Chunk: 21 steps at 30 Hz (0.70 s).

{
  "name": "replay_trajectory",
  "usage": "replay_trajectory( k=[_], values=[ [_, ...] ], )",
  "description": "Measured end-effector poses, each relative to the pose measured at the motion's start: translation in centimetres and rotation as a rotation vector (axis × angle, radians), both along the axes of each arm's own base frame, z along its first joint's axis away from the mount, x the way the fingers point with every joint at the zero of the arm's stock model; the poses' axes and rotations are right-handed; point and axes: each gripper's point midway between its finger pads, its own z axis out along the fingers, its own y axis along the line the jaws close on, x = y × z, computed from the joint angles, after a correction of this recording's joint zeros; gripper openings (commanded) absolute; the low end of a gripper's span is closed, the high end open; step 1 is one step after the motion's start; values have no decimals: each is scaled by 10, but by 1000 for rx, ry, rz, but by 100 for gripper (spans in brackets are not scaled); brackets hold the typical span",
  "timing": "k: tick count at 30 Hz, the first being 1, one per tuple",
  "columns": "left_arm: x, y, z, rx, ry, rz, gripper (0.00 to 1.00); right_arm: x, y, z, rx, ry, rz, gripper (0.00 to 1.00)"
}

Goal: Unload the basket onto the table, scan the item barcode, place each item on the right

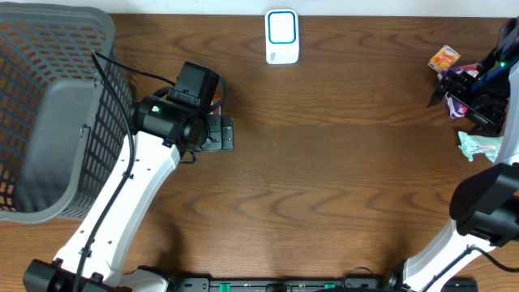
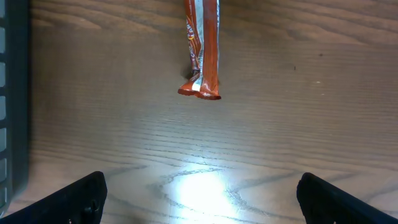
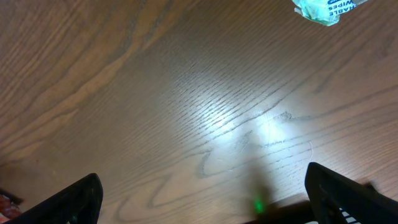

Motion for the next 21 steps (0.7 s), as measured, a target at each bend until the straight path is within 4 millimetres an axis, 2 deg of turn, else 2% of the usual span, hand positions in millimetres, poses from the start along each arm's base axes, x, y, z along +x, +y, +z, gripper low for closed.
replay_trajectory(
  k=[5, 10, 14, 18, 21],
  values=[
    [0, 0, 0, 0, 0, 0, 98, 22, -1, 2, 5, -95, -3, 99],
    [0, 0, 0, 0, 0, 0, 98, 50, 15, 10, 114, -226, 9, 99],
    [0, 0, 0, 0, 0, 0, 98, 56, 32, 16, 205, -263, 25, 99],
    [0, 0, 0, 0, 0, 0, 98, 62, 67, 18, 250, -270, 97, 99],
    [0, 0, 0, 0, 0, 0, 98, 71, 111, 20, 263, -288, 211, 99]
  ],
)
